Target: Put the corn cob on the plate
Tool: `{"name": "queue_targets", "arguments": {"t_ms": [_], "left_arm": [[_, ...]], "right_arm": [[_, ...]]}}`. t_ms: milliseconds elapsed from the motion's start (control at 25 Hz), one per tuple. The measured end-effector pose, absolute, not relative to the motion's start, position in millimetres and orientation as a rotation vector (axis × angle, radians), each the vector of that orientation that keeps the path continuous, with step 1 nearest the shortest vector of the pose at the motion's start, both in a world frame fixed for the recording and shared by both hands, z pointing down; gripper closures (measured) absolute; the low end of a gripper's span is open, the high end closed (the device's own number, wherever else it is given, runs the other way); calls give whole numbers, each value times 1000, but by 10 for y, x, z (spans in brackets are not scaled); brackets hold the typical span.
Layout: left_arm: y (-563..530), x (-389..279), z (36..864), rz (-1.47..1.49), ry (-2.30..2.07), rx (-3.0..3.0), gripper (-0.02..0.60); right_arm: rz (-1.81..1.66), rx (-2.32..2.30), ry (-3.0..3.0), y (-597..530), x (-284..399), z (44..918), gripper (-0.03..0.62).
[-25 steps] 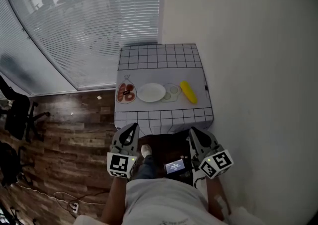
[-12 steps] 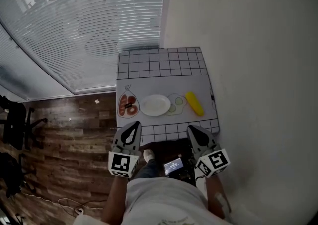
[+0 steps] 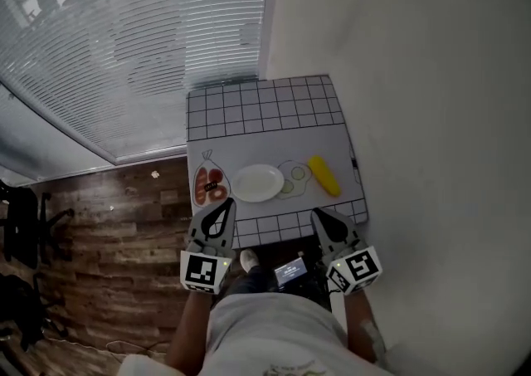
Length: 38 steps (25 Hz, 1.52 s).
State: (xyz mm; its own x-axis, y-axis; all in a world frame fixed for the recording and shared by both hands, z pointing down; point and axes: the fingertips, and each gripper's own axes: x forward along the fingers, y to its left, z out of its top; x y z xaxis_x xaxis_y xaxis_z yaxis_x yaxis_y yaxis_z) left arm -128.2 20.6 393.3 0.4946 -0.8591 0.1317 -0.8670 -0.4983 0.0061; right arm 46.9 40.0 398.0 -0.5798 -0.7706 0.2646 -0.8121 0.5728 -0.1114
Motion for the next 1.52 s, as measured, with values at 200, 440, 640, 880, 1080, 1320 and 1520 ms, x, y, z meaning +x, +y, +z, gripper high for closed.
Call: {"name": "queue_targets", "arguments": {"t_ms": [200, 440, 640, 880, 1080, 1320, 1520], "left_arm": [[150, -1178, 3996, 200, -1471, 2674, 574], [49, -1030, 4043, 240, -1392, 2709, 574], [-168, -901, 4001, 238, -1364, 2747, 574], [-357, -768, 3990, 238, -1317, 2773, 574], [-517, -569, 4099, 266, -1250, 2791, 574], [-691, -264, 4224, 317, -1116, 2835, 573], [-728, 48, 4382, 410, -945, 2876, 574]], "right_arm": [[355, 1373, -2577, 400, 566, 4045, 588], [252, 1445, -2520, 378, 677, 4138, 588], [238, 1415, -2495, 211, 663, 4229, 588], [287, 1405, -2521, 28, 714, 4320, 588], [302, 1448, -2468, -100, 847, 4446, 588], [350, 1535, -2345, -232, 1137, 4666, 588], [370, 1602, -2277, -299, 1388, 4791, 588]]}}
